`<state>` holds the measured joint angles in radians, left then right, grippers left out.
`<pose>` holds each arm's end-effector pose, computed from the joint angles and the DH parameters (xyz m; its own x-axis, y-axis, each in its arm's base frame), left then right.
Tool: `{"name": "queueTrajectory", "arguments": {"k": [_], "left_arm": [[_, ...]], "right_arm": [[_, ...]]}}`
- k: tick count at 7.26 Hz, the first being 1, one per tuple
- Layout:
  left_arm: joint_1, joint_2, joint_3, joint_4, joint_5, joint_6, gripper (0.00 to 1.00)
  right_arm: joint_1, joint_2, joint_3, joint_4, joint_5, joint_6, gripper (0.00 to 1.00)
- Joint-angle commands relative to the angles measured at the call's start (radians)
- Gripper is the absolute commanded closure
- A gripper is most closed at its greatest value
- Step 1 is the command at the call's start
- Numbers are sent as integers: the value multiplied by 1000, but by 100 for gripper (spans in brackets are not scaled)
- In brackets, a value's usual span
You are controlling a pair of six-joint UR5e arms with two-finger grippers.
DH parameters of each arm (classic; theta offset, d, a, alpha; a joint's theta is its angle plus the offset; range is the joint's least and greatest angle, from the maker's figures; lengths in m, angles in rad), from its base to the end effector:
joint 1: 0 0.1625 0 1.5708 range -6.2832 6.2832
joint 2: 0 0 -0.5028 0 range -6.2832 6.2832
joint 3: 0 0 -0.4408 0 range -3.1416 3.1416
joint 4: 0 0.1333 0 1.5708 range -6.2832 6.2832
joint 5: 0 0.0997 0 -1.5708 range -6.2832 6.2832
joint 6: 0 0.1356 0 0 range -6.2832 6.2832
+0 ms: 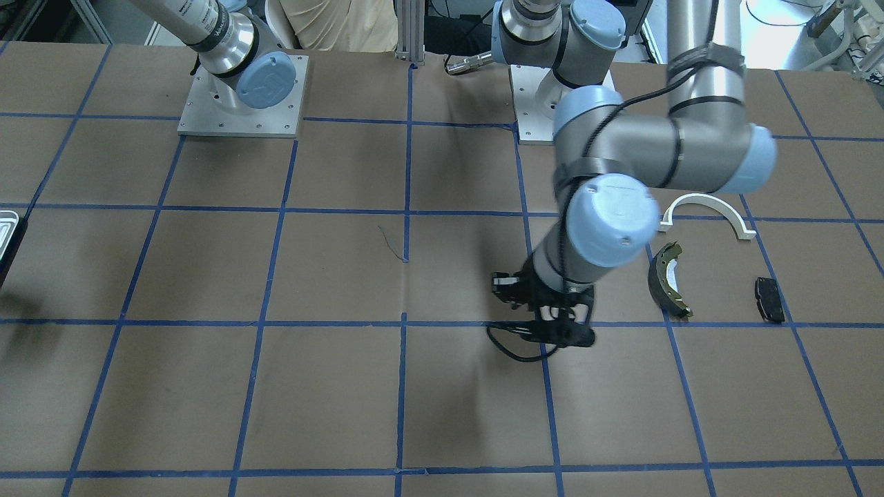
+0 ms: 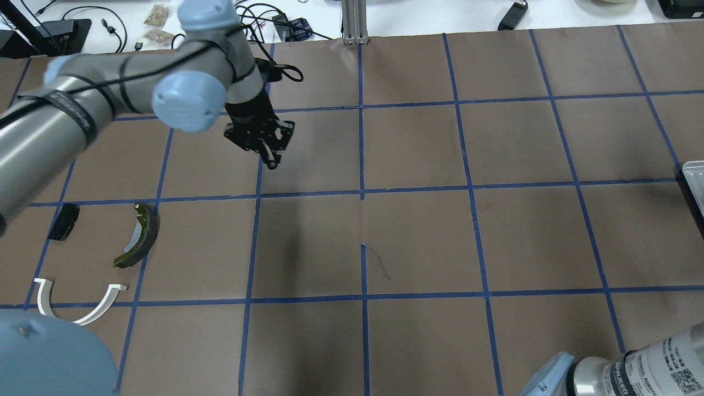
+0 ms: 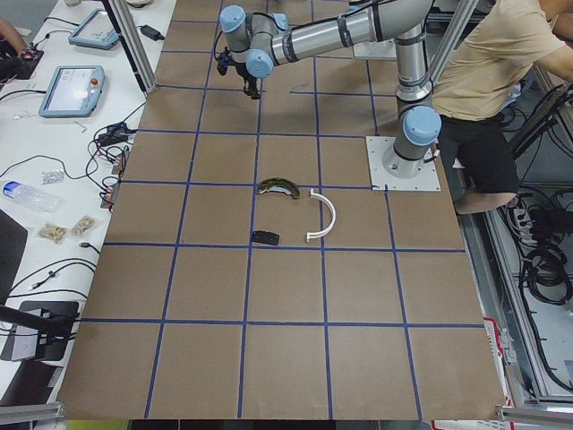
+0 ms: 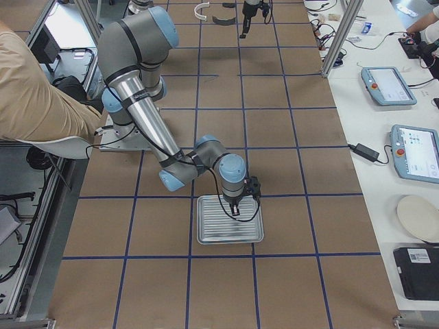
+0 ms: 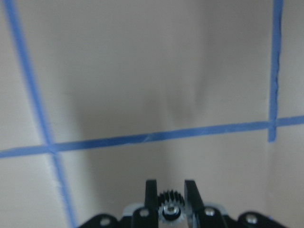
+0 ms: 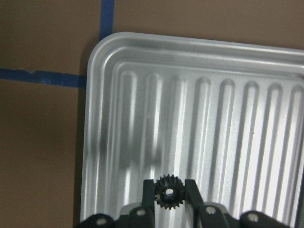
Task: Place bearing gear from tray to pile
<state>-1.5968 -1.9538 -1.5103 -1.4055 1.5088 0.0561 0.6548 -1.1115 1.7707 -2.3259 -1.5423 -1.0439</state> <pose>-0.1594 -0.6793 0.3399 -0.9950 0.0716 0.0699 0.0816 0.9849 0.1529 -0.4587 -0.5251 0.2178 -0.9896 -0.1261 0.0685 -0.1310 0.9887 -0.0727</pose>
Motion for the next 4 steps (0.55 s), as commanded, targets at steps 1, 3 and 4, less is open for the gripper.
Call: {"name": "queueTrajectory", "arguments": {"k": [1,3,4], "left_arm": [[198,12,84,-116,110,216,100],[395,-3,49,-102,123,370,100],[450,-11,20,-78,123,413,100]], "right_arm": [[101,-66,28,28,4,69,100],[336,-125,84,26,5,434,100],[485,-129,87,26,-4,608,100]]}}
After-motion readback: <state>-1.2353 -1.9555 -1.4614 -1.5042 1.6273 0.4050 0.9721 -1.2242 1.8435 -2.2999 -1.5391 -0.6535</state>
